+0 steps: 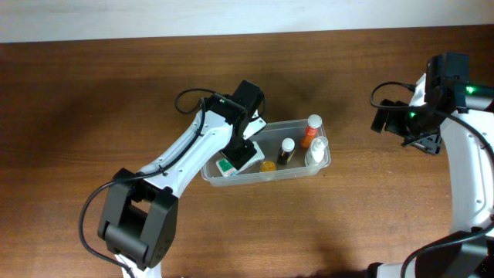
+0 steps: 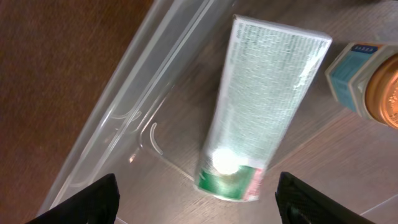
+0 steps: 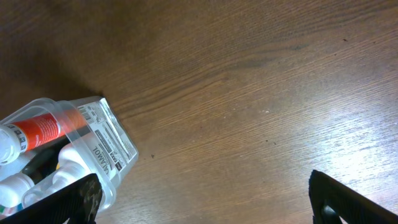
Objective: Pack container
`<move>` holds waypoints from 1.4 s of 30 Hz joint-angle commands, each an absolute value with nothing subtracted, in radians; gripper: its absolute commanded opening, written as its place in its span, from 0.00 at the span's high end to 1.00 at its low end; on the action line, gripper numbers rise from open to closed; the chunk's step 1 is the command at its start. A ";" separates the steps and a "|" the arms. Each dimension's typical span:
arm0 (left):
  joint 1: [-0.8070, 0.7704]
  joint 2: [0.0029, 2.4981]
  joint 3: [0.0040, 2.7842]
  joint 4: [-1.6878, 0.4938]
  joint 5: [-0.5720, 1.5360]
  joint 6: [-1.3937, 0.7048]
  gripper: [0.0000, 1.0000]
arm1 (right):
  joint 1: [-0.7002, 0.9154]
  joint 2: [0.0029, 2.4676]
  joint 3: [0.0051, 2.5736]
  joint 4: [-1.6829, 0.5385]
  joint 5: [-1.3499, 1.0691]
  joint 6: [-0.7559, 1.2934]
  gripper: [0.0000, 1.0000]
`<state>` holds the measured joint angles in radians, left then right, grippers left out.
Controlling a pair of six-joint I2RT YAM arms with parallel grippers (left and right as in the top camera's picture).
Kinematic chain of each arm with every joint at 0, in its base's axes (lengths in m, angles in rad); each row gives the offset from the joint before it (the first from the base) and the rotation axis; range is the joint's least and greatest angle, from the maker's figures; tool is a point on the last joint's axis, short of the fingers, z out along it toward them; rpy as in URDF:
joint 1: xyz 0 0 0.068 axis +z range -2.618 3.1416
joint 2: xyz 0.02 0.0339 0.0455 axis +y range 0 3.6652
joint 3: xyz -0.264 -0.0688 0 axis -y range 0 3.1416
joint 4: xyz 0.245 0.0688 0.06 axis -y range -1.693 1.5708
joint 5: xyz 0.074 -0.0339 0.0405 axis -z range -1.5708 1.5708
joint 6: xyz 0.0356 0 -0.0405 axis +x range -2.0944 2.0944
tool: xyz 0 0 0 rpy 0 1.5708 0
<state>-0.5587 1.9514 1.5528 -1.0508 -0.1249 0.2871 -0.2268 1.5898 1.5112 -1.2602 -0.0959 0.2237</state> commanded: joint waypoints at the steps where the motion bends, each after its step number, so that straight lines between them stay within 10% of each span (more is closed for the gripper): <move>1: -0.553 1.925 1.560 -1.068 -0.147 0.284 0.20 | -0.229 1.596 1.510 -1.261 -0.097 0.213 0.02; 12: -0.485 1.617 1.608 -1.063 -0.146 0.177 0.16 | -0.157 1.590 1.511 -1.240 -0.093 0.151 0.02; 17: -0.306 1.477 1.607 -1.045 -0.065 0.105 0.01 | -0.020 1.583 1.524 -1.174 -0.004 0.147 0.02; 28: 0.088 1.467 1.607 -1.055 0.084 -0.019 0.01 | 0.057 1.583 1.524 -0.942 0.012 0.131 0.02; 42: 0.134 1.227 1.510 -1.119 0.105 0.032 0.01 | 0.059 1.348 1.458 -1.031 0.038 0.140 0.02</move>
<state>0.1314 1.3766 1.5623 -1.1362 0.0914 0.0071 0.0536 1.4746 1.4876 -1.0351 0.0055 0.1150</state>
